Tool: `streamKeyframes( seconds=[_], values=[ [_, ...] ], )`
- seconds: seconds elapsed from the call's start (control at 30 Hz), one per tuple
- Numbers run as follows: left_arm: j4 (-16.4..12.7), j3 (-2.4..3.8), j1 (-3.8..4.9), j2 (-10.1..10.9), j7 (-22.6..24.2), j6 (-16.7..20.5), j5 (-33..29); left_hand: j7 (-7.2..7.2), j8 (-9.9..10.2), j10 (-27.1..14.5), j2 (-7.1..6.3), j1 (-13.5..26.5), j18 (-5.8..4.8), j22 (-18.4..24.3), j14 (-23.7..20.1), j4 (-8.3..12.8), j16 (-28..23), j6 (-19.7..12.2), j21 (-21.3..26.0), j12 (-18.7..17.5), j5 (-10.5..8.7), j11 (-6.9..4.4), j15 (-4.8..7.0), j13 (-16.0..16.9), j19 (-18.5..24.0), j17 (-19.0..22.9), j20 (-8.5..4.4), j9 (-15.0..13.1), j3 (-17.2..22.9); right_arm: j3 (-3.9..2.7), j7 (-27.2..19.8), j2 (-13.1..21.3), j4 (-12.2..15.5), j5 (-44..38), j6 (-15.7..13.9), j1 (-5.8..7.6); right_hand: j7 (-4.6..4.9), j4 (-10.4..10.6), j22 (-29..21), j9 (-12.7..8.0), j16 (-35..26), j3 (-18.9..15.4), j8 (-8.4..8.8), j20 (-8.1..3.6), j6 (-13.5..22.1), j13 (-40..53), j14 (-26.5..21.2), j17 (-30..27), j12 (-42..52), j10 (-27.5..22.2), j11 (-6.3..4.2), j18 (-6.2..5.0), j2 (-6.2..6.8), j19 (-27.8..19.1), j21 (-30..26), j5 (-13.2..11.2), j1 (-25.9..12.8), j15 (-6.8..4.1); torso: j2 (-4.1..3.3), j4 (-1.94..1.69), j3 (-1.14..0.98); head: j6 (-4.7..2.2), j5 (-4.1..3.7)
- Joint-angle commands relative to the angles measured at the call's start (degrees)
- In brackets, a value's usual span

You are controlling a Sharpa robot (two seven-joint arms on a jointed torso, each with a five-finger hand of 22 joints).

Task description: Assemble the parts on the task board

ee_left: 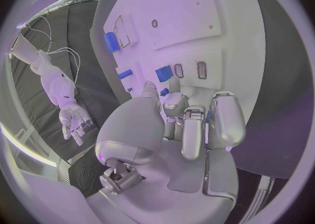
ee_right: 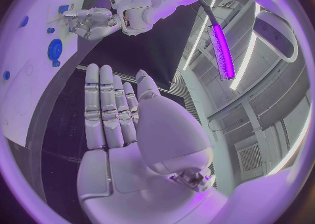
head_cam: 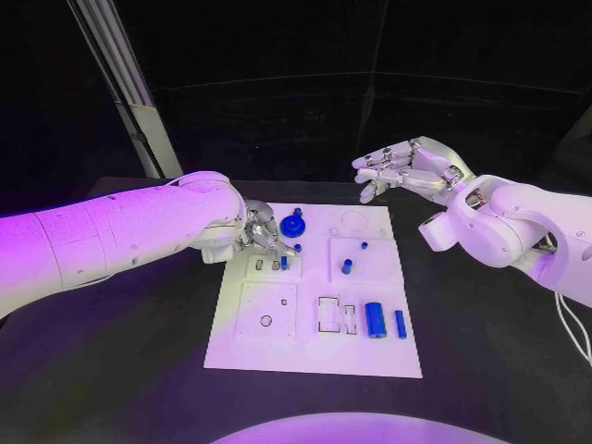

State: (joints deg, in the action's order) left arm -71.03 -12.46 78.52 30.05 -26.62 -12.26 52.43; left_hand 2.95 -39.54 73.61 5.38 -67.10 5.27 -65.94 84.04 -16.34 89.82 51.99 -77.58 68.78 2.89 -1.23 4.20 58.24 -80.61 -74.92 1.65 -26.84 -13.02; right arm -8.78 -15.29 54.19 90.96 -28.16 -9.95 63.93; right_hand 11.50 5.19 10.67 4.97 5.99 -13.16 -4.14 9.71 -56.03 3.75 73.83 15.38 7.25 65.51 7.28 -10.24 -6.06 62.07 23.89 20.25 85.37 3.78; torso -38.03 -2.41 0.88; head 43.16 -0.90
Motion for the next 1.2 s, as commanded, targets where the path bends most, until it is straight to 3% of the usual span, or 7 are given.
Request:
streamKeyframes(
  seconds=[0.03,0.43,1.2],
  values=[
    [0.2,0.02,0.03,-0.3,-0.4,-1.5,1.7,-0.17,-0.4,0.1,0.31,-0.1,-0.71,-0.1,6.0,0.0,0.2,-0.4,-0.2,0.4,-0.07,0.02,0.43,0.1,-0.1,-15.1,0.03,-0.1,0.2,-0.04,-0.5,-0.1,-0.1,-0.1,-0.1,0.12,0.06,-0.3,-0.1,-0.1,-0.2,-0.1,0.35,-0.14,0.1,-0.1,0.5,-0.1,-0.2,0.4,0.18,-0.22,-0.03,0.4,-0.3,0.3,0.3,-0.02,-0.02,0.06,-0.05,0.06,0.01],
    [0.5,0.03,-0.14,-0.9,-0.4,-2.9,1.8,-0.27,-0.9,0.2,0.11,-0.3,-0.76,-0.4,6.0,0.1,0.2,-0.4,-0.3,0.6,-0.07,-0.05,0.47,0.3,-0.1,-15.1,0.01,-0.5,0.3,-0.04,-0.3,-0.8,-0.5,-0.1,-0.3,0.12,0.08,-0.2,-0.1,-0.1,-0.4,-0.1,0.35,-0.13,0.1,-0.1,0.5,-0.1,-0.3,0.3,0.19,-0.21,-0.03,0.4,-0.4,0.8,0.2,0.01,-0.16,0.15,-0.07,-0.02,-0.66],
    [1.7,0.04,-0.61,-2.0,-0.4,-4.1,0.8,-0.47,-2.0,0.4,0.5,-1.5,-0.74,-0.5,6.0,0.4,0.2,-0.8,-0.4,0.6,-0.04,-0.23,0.63,0.3,0.0,-15.1,-0.11,-1.3,1.4,-0.02,-0.1,-1.1,-1.4,-0.1,-0.3,0.11,0.1,-0.3,-0.2,-0.1,-0.6,-0.1,0.37,-0.12,0.2,-0.1,0.4,-0.2,-0.4,0.2,0.22,-0.19,-0.07,0.4,-0.6,1.1,0.3,0.05,-0.23,0.33,-0.11,0.18,-0.15]
  ],
)
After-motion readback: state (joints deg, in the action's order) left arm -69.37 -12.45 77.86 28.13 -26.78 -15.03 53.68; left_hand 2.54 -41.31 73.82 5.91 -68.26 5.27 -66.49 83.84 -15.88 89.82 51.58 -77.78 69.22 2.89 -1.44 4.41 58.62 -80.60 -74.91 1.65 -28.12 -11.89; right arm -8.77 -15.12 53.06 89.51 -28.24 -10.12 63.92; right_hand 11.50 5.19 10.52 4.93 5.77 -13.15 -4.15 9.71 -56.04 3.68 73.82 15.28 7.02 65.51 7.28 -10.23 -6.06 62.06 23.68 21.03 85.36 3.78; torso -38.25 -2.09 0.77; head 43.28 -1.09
